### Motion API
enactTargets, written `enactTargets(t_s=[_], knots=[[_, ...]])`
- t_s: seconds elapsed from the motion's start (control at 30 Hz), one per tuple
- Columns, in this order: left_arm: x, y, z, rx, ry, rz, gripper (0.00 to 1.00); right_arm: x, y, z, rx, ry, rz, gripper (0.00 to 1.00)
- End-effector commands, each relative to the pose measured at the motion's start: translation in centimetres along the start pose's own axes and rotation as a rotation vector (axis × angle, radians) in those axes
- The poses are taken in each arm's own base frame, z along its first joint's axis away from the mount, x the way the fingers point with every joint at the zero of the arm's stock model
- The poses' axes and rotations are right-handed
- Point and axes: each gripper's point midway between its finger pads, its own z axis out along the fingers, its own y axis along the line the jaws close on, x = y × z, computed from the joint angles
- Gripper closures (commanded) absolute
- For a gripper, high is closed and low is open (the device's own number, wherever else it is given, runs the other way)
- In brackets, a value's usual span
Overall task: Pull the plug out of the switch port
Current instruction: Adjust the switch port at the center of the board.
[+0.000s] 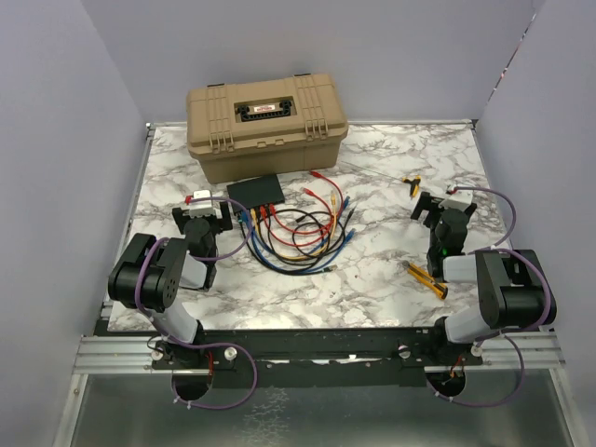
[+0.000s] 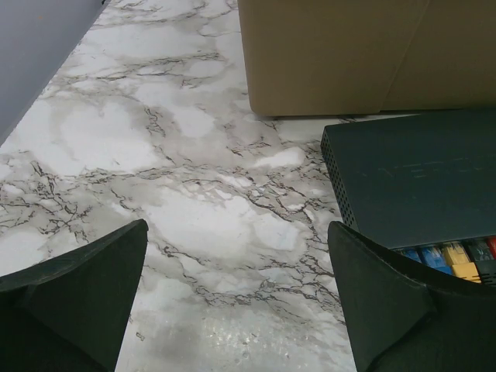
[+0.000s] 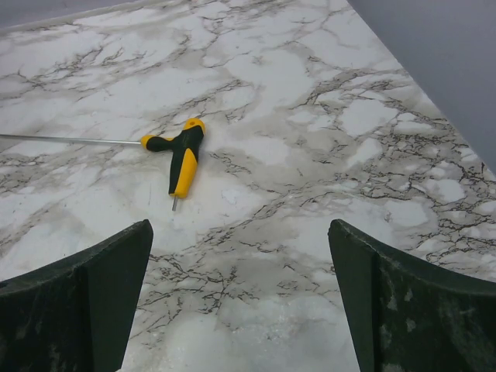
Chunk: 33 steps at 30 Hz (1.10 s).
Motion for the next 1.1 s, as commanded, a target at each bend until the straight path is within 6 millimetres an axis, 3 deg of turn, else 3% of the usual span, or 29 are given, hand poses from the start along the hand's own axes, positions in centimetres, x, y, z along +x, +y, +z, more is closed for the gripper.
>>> enactTargets(t_s=[0.0, 0.6, 0.7, 0.8, 0.87, 1.07], knots=[[-0.3, 0.2, 0.1, -0.010, -0.017, -0.001, 0.01, -0.7, 0.0, 0.3, -0.003, -0.031, 0.013, 0.00], [-0.5, 0.4, 0.1, -0.024, -0.022, -0.008, 0.01, -0.9, 0.0, 0.3, -0.005, -0.039, -0.003, 0.00], [-1.9, 1.6, -0.2, -0.095, -0.023, -0.037, 0.01, 0.0, 1.8, 1.6, -0.080, 0.143, -0.053, 0.00], [-3.3, 2.2, 0.0, -0.143, 0.024, -0.050, 0.01, -0.9, 1.5, 3.8, 0.096, 0.356, 0.143, 0.00], [-3.5, 1.7, 0.1, -0.119, 0.087, -0.030, 0.01, -1.3, 1.7, 4.5, 0.160, 0.406, 0.240, 0.00], [-3.5, 1.2, -1.3, -0.085, 0.173, -0.060, 0.01, -2.7, 3.6, 3.6, 0.105, 0.399, 0.420, 0.00]])
